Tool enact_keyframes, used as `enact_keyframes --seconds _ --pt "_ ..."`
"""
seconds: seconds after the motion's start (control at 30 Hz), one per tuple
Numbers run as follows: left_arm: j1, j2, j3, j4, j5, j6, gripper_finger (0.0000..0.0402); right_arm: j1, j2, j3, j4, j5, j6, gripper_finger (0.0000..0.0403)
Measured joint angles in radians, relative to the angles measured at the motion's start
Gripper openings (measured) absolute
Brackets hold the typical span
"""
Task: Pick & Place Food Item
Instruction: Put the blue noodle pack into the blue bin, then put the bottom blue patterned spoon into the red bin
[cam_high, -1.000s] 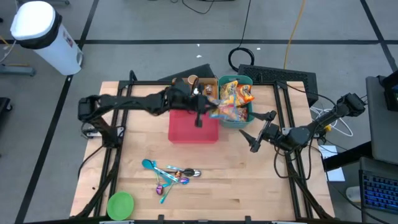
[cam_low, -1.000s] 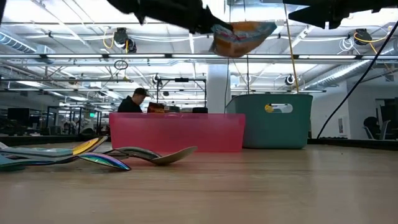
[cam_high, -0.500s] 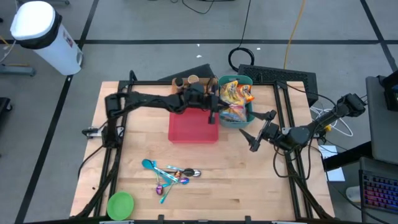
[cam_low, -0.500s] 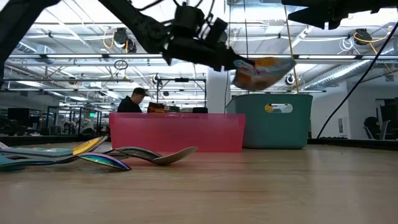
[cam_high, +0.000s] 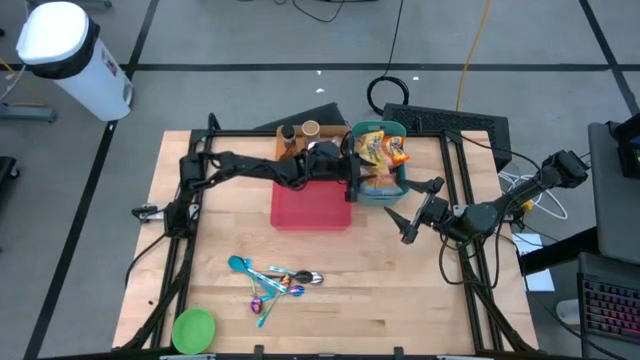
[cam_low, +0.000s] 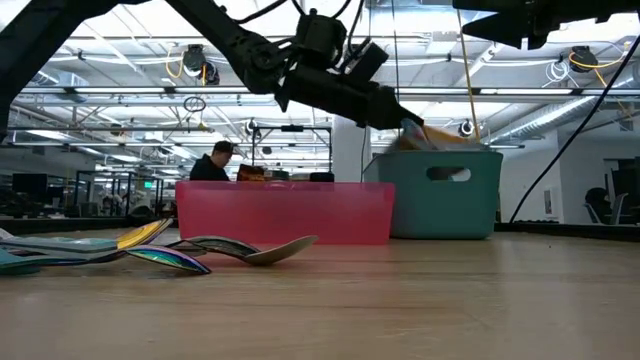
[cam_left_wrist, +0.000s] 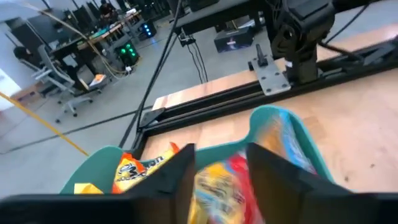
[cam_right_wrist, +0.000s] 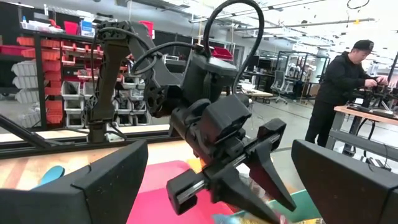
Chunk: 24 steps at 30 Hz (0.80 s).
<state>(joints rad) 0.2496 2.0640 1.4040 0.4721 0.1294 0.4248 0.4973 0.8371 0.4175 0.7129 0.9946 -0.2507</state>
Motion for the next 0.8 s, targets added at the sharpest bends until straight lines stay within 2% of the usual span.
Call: enact_keyframes --seconds 0.17,0.33,0.5,0.7,0.8 --pt "-0.017 -0.001 0.000 -0.003 -0.049 -0.043 0.0238 0.000 0.000 0.000 -0.003 0.000 0.001 0.0391" --pt "-0.040 -0.061 -0.002 -0.116 -0.135 -0.104 0.0296 0.002 0.000 0.000 -0.007 0.000 0.015 0.0391" --pt "-0.074 -0.275 -0.002 -0.461 -0.128 -0.233 0.0319 0.020 0.000 0.000 -0.007 -0.001 0.032 0.0391" --pt "-0.156 -0.536 -0.024 -0.955 -0.109 -0.441 0.0321 0.025 0.000 0.000 -0.007 -0.001 0.031 0.0391" --pt "-0.239 -0.619 -0.129 -1.039 -0.124 -0.509 0.0322 0.025 0.002 0.000 -0.008 -0.002 0.035 0.0391"
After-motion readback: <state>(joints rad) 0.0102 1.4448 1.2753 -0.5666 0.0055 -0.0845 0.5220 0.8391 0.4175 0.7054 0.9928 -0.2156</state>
